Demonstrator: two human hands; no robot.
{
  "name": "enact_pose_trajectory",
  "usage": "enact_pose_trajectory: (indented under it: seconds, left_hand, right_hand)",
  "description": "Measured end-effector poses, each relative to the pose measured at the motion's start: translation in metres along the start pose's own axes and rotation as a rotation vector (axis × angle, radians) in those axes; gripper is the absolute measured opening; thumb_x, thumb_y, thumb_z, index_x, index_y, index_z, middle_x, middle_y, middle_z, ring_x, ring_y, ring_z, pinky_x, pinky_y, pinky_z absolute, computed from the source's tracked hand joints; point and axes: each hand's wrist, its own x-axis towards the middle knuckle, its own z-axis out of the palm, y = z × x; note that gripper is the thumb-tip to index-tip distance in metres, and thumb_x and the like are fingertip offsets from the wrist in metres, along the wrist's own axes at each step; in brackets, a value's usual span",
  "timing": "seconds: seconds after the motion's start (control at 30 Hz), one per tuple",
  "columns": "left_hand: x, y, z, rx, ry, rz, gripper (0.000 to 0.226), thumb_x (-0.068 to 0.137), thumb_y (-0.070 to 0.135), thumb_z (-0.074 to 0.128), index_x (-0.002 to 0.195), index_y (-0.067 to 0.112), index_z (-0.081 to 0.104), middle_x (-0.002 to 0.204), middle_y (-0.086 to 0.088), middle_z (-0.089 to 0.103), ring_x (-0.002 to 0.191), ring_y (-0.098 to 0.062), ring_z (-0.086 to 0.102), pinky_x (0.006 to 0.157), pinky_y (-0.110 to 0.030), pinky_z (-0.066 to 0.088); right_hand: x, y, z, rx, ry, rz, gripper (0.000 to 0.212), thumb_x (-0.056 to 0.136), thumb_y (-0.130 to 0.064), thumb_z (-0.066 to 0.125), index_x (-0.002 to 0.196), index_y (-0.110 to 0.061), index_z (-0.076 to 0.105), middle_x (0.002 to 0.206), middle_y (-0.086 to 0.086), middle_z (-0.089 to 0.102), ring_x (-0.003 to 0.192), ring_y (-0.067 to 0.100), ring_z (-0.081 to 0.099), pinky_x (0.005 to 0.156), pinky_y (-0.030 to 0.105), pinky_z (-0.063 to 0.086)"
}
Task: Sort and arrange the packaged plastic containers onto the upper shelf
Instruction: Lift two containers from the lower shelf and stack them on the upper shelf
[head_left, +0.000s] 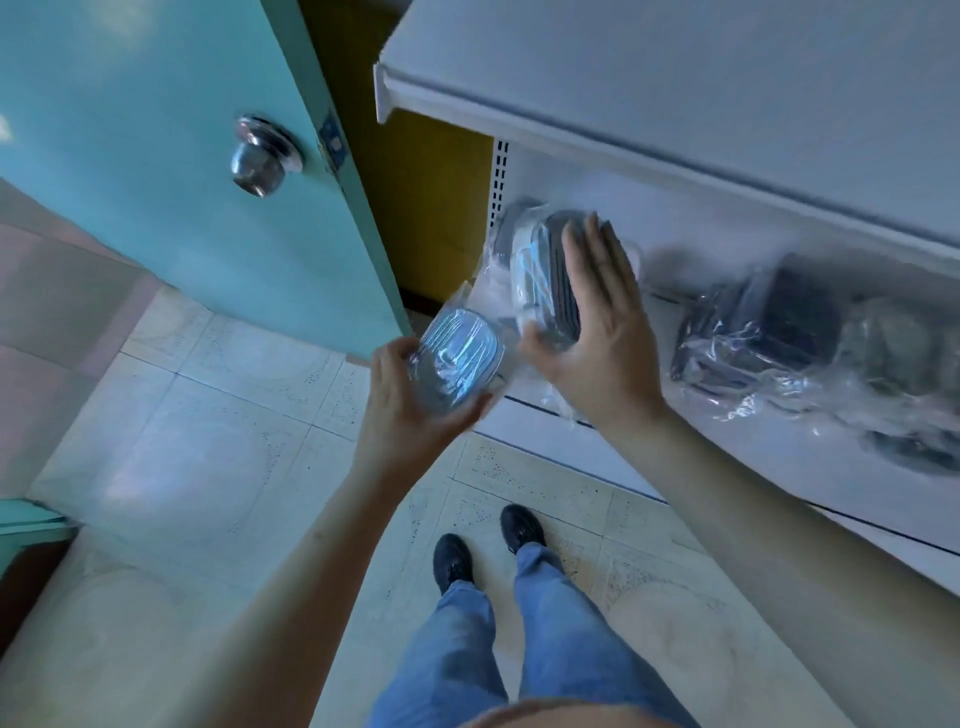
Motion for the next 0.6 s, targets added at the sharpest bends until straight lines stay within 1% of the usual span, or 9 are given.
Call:
enact_pose_trajectory:
  seconds: [0.07, 0.17, 0.23, 0.33, 0.43, 0.47, 0.53, 0.57, 0.6]
  left_hand:
    - [-0.023, 0.021, -0.024, -0.068, -0.005, -0.005, 0.089, 0.067, 0.067, 0.076, 0.134, 0.019, 0.042, 0.121, 0.007, 0.044, 0.107, -0.003, 0.047, 0.085, -0.015, 0.045]
    - [-0.048, 0.055, -0.053, -0.146, 0.001, 0.115, 0.08, 0.071, 0.065, 0.069, 0.135, 0.024, 0.043, 0.124, 0.006, 0.045, 0.114, -0.002, 0.05, 0.09, -0.018, 0.047]
    - [-0.059, 0.082, -0.066, -0.172, 0.006, 0.214, 0.076, 0.074, 0.059, 0.07, 0.135, 0.022, 0.046, 0.125, 0.003, 0.048, 0.119, -0.004, 0.051, 0.091, -0.018, 0.047]
    - [-0.064, 0.134, -0.073, -0.203, 0.025, 0.344, 0.076, 0.075, 0.052, 0.071, 0.137, 0.015, 0.049, 0.126, -0.001, 0.049, 0.12, -0.011, 0.053, 0.094, -0.018, 0.048]
    - [-0.054, 0.203, -0.055, -0.206, 0.021, 0.45, 0.079, 0.074, 0.055, 0.07, 0.138, 0.014, 0.048, 0.127, 0.0, 0.048, 0.117, -0.014, 0.052, 0.095, -0.024, 0.048]
    - [-0.05, 0.228, -0.043, -0.208, 0.018, 0.477, 0.08, 0.074, 0.057, 0.068, 0.138, 0.014, 0.047, 0.127, 0.001, 0.047, 0.116, -0.013, 0.051, 0.095, -0.022, 0.046]
    - [-0.045, 0.281, -0.012, -0.214, 0.008, 0.517, 0.081, 0.075, 0.06, 0.067, 0.139, 0.015, 0.046, 0.127, 0.002, 0.045, 0.113, -0.007, 0.047, 0.095, -0.01, 0.038]
    - [-0.045, 0.307, 0.007, -0.219, -0.007, 0.534, 0.081, 0.076, 0.061, 0.068, 0.14, 0.016, 0.044, 0.128, 0.001, 0.045, 0.112, -0.006, 0.047, 0.094, -0.008, 0.037]
    - [-0.048, 0.332, 0.026, -0.219, -0.024, 0.543, 0.08, 0.079, 0.061, 0.069, 0.141, 0.019, 0.042, 0.13, 0.0, 0.044, 0.113, -0.006, 0.048, 0.095, -0.012, 0.039]
  right_hand:
    - [-0.025, -0.018, -0.035, -0.007, 0.017, -0.074, 0.076, 0.087, -0.032, 0.062, 0.15, 0.002, 0.038, 0.159, 0.021, 0.032, 0.15, 0.033, 0.027, 0.121, 0.045, 0.03]
    - [-0.052, -0.039, -0.084, -0.016, 0.031, -0.195, 0.072, 0.09, -0.033, 0.062, 0.147, 0.004, 0.04, 0.158, 0.022, 0.034, 0.15, 0.033, 0.029, 0.119, 0.048, 0.034]
    - [-0.06, -0.047, -0.118, 0.0, 0.09, -0.253, 0.069, 0.09, -0.033, 0.06, 0.144, 0.006, 0.043, 0.155, 0.023, 0.037, 0.148, 0.035, 0.031, 0.116, 0.051, 0.037]
    - [-0.064, -0.044, -0.177, -0.031, 0.213, -0.287, 0.071, 0.083, -0.026, 0.068, 0.14, 0.009, 0.046, 0.152, 0.025, 0.041, 0.146, 0.038, 0.035, 0.114, 0.052, 0.04]
    - [-0.064, -0.022, -0.244, -0.076, 0.36, -0.209, 0.075, 0.08, -0.024, 0.071, 0.14, 0.011, 0.043, 0.151, 0.025, 0.04, 0.146, 0.037, 0.036, 0.116, 0.049, 0.038]
    - [-0.066, -0.01, -0.266, -0.085, 0.407, -0.164, 0.075, 0.081, -0.025, 0.07, 0.14, 0.012, 0.042, 0.151, 0.025, 0.04, 0.146, 0.037, 0.036, 0.116, 0.048, 0.037]
    - [-0.071, 0.018, -0.307, -0.1, 0.495, -0.074, 0.073, 0.082, -0.024, 0.07, 0.139, 0.013, 0.043, 0.151, 0.024, 0.04, 0.145, 0.035, 0.036, 0.116, 0.048, 0.037]
    - [-0.076, 0.034, -0.327, -0.116, 0.531, -0.04, 0.073, 0.081, -0.023, 0.071, 0.14, 0.012, 0.043, 0.152, 0.022, 0.039, 0.145, 0.034, 0.036, 0.115, 0.048, 0.038]
    - [-0.083, 0.05, -0.346, -0.129, 0.564, -0.011, 0.074, 0.08, -0.022, 0.073, 0.14, 0.01, 0.043, 0.151, 0.021, 0.039, 0.144, 0.034, 0.037, 0.114, 0.048, 0.039]
